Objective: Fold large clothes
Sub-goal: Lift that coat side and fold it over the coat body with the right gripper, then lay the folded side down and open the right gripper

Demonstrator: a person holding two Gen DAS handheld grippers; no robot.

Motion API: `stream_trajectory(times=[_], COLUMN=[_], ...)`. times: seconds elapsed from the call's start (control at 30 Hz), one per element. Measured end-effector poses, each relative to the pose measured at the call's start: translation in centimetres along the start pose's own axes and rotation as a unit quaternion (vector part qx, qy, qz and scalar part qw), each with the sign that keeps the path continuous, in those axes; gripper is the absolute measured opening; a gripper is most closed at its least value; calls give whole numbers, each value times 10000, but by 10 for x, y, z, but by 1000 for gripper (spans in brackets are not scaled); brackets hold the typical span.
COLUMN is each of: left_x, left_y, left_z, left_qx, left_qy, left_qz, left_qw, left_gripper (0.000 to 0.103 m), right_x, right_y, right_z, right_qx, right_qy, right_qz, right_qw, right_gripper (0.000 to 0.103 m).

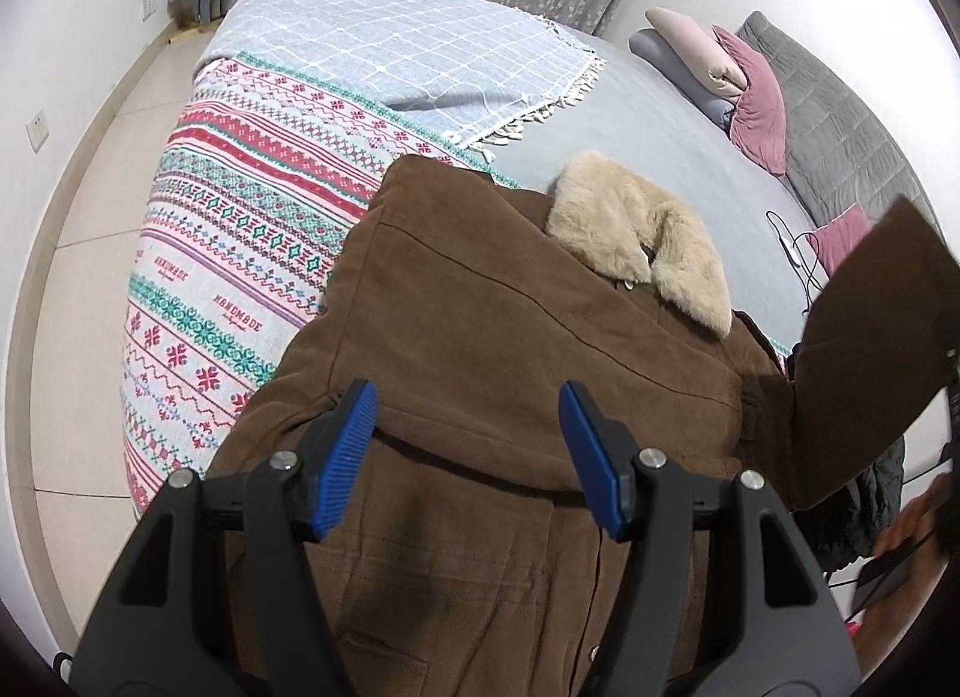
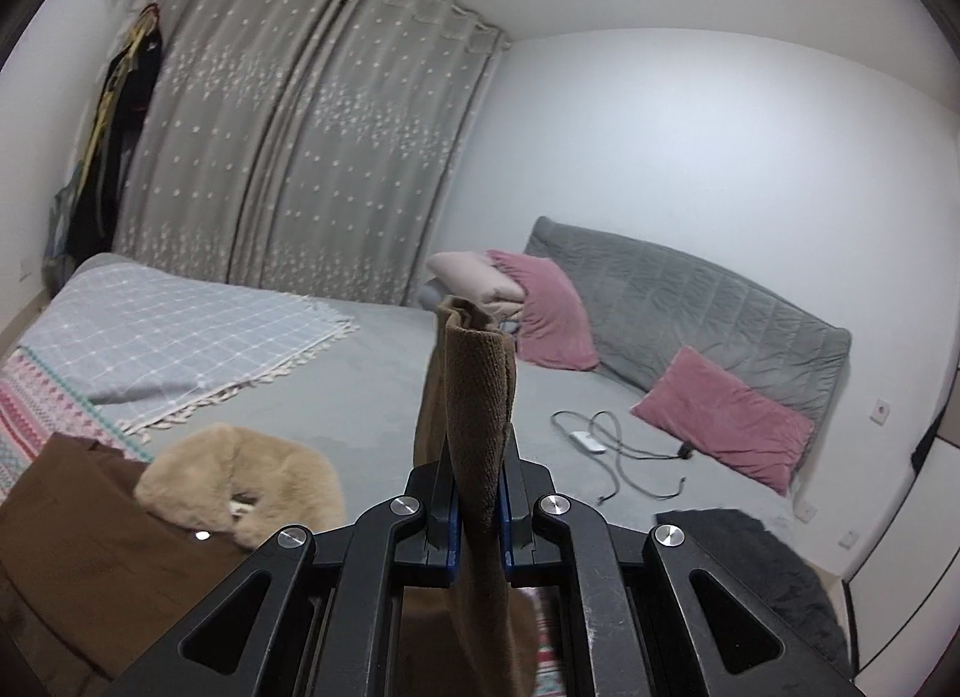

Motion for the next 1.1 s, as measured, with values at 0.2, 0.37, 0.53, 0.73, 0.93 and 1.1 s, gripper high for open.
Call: stream_trajectory(times=[0.2,0.37,0.53,0.73,0.93,1.1], left_x=[3,1,-1,-3,-7,-9], left_y=[5,9,7,1,-5,-7], left_z=[-1,-5,-9,-14,-18,-19], left_qx=[-48,-105,-105,-115,-111,-102], left_qy=[46,138,204,254,324,335], left_qz=[110,212,187,136,94,77], left_qw=[9999,9996,9996,9995,9994,9994], left_gripper=[64,64,64,64,64,64], right_x=[-38,-86,-125,-145,-151,-155], right_y=[77,145,178,185,189,191], right_z=[-1,-2,-1,-1,-3,-2], right_qx=[810,1410,1663,1793,1890,1933], right_qy=[374,793,1088,1235,1335,1375], right_qz=[190,686,911,868,808,798], right_qw=[9958,9844,9758,9721,9695,9682], right_gripper=[8,8,8,8,8,9])
Point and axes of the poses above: each gripper's, at about its wrist camera, not at the fingertips, and z roughly against the way its jaws point, y to its left, x to its top, the point moved 6 cm from there along -z, roughly the way its jaws point, and after that the axes turned 8 degrees about -y, right-handed, at the moved point
